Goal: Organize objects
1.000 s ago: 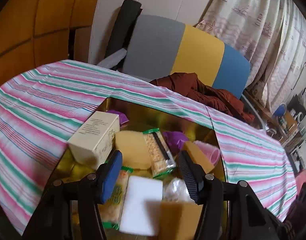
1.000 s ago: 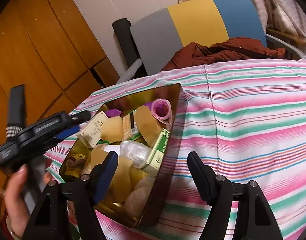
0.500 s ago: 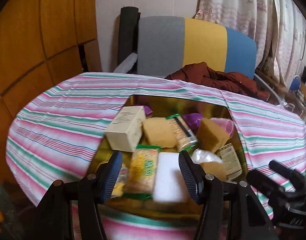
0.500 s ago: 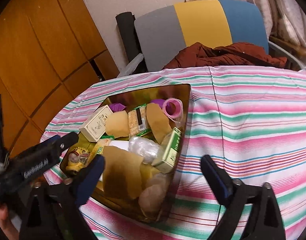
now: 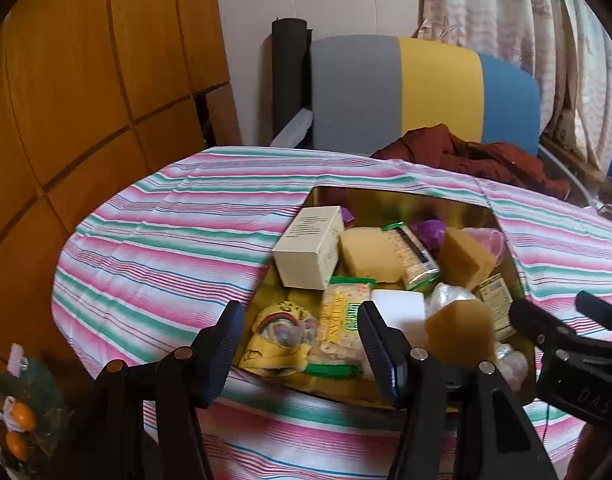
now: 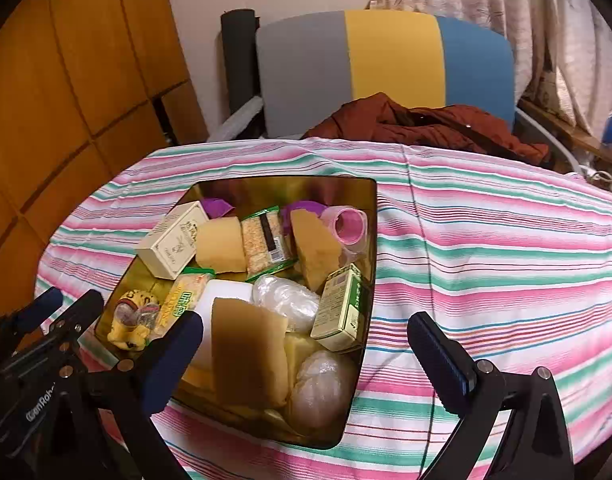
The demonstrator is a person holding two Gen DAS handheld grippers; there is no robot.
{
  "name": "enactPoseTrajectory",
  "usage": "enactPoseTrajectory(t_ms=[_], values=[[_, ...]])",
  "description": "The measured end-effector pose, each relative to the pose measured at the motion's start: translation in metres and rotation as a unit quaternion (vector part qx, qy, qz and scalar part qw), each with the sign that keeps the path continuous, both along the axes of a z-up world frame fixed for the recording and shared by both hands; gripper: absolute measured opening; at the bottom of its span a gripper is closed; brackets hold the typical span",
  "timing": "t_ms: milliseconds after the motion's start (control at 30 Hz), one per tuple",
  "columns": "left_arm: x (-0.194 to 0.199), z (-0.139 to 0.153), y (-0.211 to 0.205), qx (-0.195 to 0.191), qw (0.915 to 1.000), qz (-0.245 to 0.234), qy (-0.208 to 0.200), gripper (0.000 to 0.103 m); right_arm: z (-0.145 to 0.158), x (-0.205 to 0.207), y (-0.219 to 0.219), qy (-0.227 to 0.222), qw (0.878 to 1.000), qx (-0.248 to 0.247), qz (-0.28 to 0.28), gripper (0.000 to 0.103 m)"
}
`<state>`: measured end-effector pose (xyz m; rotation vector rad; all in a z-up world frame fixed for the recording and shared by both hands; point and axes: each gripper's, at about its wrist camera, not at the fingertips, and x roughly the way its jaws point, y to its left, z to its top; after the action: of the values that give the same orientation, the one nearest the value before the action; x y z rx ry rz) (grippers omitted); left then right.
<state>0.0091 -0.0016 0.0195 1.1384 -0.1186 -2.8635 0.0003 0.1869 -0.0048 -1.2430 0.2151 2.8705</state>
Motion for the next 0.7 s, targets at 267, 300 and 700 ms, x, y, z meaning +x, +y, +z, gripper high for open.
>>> enactPoseTrajectory(t_ms=[267,300,700], values=[[-0.001,0.0,-0.005,0.016,0.9998,0.006,-0.014,0.059,0.01,0.003,-0.006,0.002,0.999,0.025,-0.026,0.103],[-0.001,-0.001,-0.006,0.018,0.9997,0.005,-0.016,0.059,0.01,0.003,-0.006,0.001,0.999,0.024,-0.025,0.103],[0.0,0.002,-0.003,0.012,0.9997,0.004,-0.02,0.059,0.004,0.004,-0.015,-0.002,0.998,0.051,-0.026,0.103]])
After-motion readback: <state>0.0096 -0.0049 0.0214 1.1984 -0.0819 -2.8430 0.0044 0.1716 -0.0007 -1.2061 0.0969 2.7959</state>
